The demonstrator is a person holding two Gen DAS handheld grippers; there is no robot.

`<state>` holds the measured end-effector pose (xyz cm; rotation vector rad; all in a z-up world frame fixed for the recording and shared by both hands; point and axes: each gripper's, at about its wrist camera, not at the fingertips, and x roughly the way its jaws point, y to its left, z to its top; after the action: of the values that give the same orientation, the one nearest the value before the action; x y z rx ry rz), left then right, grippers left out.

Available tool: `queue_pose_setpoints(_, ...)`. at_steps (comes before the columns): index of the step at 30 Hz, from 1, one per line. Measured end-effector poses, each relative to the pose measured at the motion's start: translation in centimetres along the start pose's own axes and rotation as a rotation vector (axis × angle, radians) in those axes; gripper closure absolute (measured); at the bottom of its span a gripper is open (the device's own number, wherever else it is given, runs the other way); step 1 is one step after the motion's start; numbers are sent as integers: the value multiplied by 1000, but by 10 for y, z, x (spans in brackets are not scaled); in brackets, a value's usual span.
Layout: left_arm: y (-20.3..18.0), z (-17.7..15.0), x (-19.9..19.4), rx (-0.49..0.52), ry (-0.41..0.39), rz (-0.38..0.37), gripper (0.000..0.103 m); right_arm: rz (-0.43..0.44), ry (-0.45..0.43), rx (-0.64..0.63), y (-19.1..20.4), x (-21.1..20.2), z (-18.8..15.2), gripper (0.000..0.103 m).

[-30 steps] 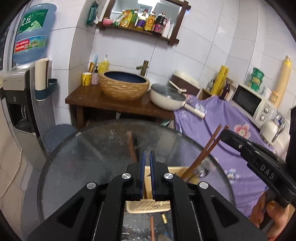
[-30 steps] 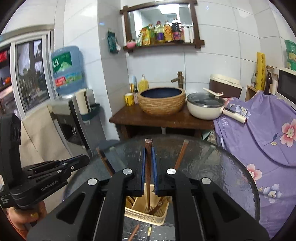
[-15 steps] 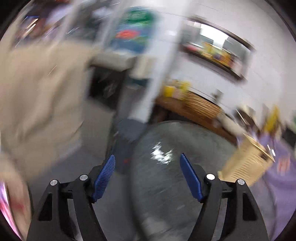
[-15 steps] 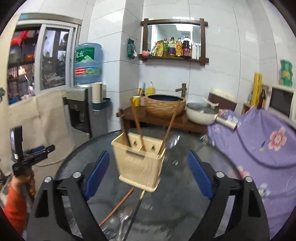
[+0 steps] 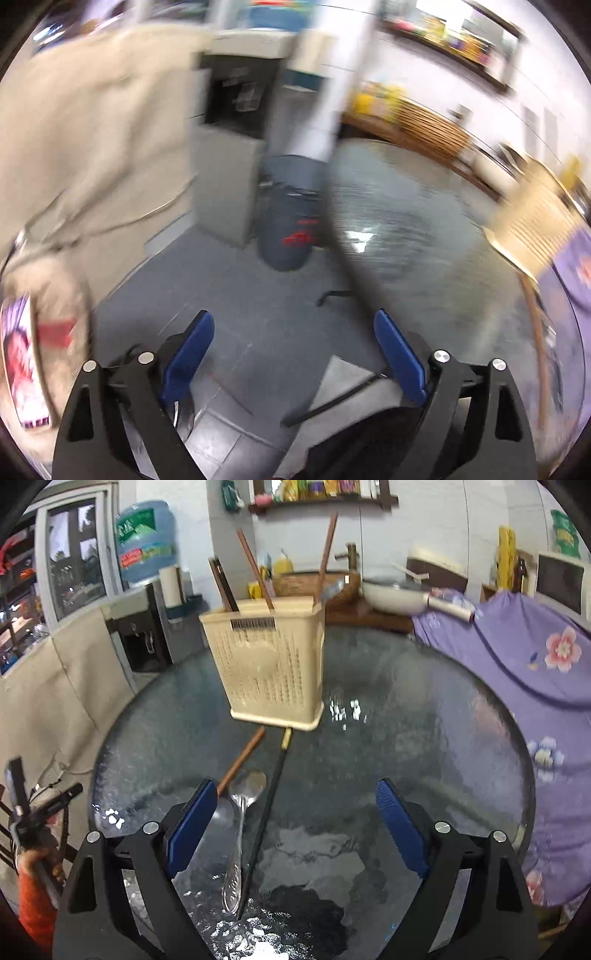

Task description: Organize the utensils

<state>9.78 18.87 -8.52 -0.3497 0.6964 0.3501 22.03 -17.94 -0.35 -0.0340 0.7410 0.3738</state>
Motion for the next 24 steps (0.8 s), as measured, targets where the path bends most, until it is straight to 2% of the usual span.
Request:
queue_pose_setpoints(3, -46, 5, -2, 111, 31, -55, 16, -18, 38, 15, 2, 18, -2, 25)
queue_pose_setpoints(7, -92, 12, -6, 219, 42, -121, 15, -44, 72, 25, 0, 33, -5, 25)
queue_pose_setpoints(9, -122, 20, 9, 311, 90, -132, 12, -44, 84, 37, -3, 39, -6, 25)
queue_pose_setpoints(12, -158, 32, 34, 383, 105, -127, 6, -18, 105, 68, -8, 48, -7, 25)
queue_pose_setpoints(15, -186, 42, 63, 410, 156, -99, 6, -18, 105, 67, -7, 53, -5, 24)
queue_pose_setpoints(19, -209, 45, 96, 429, 224, -54, 6, -46, 114, 47, -6, 62, -1, 17)
queue_pose_setpoints(24, -220, 57, 116, 382, 216, -50, 5, -83, 133, 26, -6, 74, 3, 15)
